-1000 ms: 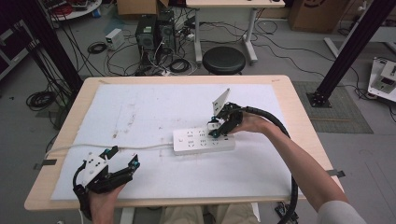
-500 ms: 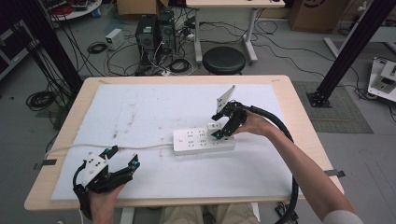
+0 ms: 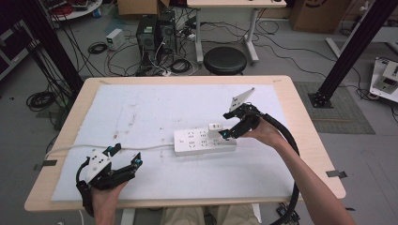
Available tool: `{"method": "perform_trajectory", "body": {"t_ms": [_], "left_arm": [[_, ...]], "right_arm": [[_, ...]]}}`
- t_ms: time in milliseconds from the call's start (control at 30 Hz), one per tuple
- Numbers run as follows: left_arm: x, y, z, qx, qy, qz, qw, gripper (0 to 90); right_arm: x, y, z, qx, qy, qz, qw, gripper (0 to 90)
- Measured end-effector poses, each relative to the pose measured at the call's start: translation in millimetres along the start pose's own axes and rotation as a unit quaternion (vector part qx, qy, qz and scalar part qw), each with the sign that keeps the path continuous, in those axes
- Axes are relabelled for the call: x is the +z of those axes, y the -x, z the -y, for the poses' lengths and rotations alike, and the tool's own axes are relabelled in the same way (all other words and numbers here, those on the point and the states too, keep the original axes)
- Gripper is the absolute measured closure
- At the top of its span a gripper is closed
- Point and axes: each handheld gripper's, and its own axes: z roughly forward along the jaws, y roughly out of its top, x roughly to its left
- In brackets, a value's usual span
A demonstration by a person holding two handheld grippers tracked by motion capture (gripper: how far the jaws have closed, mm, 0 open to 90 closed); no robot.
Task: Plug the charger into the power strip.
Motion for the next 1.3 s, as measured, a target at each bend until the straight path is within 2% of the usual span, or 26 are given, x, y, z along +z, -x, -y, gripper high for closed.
{"method": "perform_trajectory", "body": {"t_ms": [33, 67, 100, 133, 167, 200, 233, 333, 367, 400, 433, 467, 500, 533, 567, 600, 633, 933, 1100, 1167, 1300], "left_arm": [[0.0, 0.0, 0.0, 0.0, 0.0, 0.0, 1.0, 20.6], [2.2, 0.3, -1.0, 0.005, -0.003, 0.003, 1.0, 20.6], [2.2, 0.3, -1.0, 0.005, -0.003, 0.003, 1.0, 20.6], [3.0, 0.9, -1.1, 0.004, -0.002, 0.004, 1.0, 20.6], [3.6, 1.4, -1.3, 0.004, -0.002, 0.006, 1.0, 20.6], [4.2, 1.4, -1.7, 0.007, -0.003, 0.006, 1.0, 20.6], [4.6, 1.5, -1.8, 0.007, -0.002, 0.006, 1.0, 20.6], [5.4, 1.9, -2.0, 0.006, -0.004, 0.009, 0.9999, 20.6], [6.2, 1.5, -2.8, 0.008, -0.003, 0.011, 0.9999, 20.6], [6.2, 1.5, -2.8, 0.008, -0.003, 0.011, 0.9999, 20.6], [6.1, 1.4, -3.4, 0.009, -0.004, 0.012, 0.9999, 20.6], [6.7, 1.4, -4.0, 0.009, -0.003, 0.013, 0.9999, 20.6], [6.7, 1.4, -4.0, 0.009, -0.003, 0.013, 0.9999, 20.6], [6.7, 1.4, -4.0, 0.009, -0.003, 0.013, 0.9999, 20.6], [7.3, 1.0, -5.0, 0.012, -0.003, 0.012, 0.9998, 20.6], [7.3, 1.0, -5.0, 0.012, -0.003, 0.012, 0.9998, 20.6], [7.7, 1.2, -5.6, 0.012, -0.002, 0.012, 0.9999, 20.6], [9.3, 2.9, -5.6, 0.015, -0.001, 0.012, 0.9998, 20.6], [8.3, 3.4, -5.9, 0.016, -0.004, 0.01, 0.9998, 20.6], [8.0, 3.2, -5.7, 0.013, -0.003, 0.009, 0.9999, 20.6], [7.8, 1.5, -5.4, 0.016, -0.005, 0.006, 0.9998, 20.6]], "right_arm": [[0.0, 0.0, 0.0, 0.0, 0.0, 0.0, 1.0, 22.2], [-9.4, -3.2, 6.4, 0.02, 0.015, 0.023, 0.9994, 22.2], [-9.4, -3.2, 6.4, 0.02, 0.015, 0.023, 0.9994, 22.2], [-16.7, -4.9, 12.6, 0.034, 0.034, 0.044, 0.9978, 22.3], [-16.7, -4.9, 12.6, 0.034, 0.034, 0.044, 0.9978, 22.3], [-20.2, -6.2, 16.2, 0.049, 0.043, 0.047, 0.9968, 22.5], [-26.0, -8.8, 23.6, 0.064, 0.06, 0.062, 0.9942, 24.3], [-30.7, -12.0, 31.2, 0.077, 0.074, 0.076, 0.9914, 24.2], [-35.7, -16.9, 39.2, 0.091, 0.089, 0.089, 0.9879, 24.2], [-37.5, -19.5, 42.9, 0.098, 0.094, 0.1, 0.9857, 24.2], [-37.5, -19.5, 42.9, 0.098, 0.094, 0.1, 0.9857, 24.2], [-41.0, -24.0, 50.8, 0.108, 0.108, 0.116, 0.9814, 24.2], [-41.0, -24.0, 50.8, 0.108, 0.108, 0.116, 0.9814, 24.2], [-42.9, -26.3, 54.9, 0.12, 0.112, 0.124, 0.9787, 24.2], [-45.9, -29.7, 62.7, 0.131, 0.127, 0.134, 0.9741, 24.1], [-45.9, -29.7, 62.7, 0.131, 0.127, 0.134, 0.9741, 24.1], [-47.9, -32.4, 69.6, 0.141, 0.135, 0.14, 0.9707, 23.9], [-54.5, -47.7, 88.3, 0.164, 0.17, 0.176, 0.9557, 22.4], [-53.0, -61.0, 100.2, 0.183, 0.184, 0.176, 0.9495, 22.4], [-52.0, -67.1, 105.3, 0.189, 0.188, 0.183, 0.9462, 22.5], [-50.8, -77.6, 115.9, 0.203, 0.203, 0.203, 0.9361, 22.4]]}}
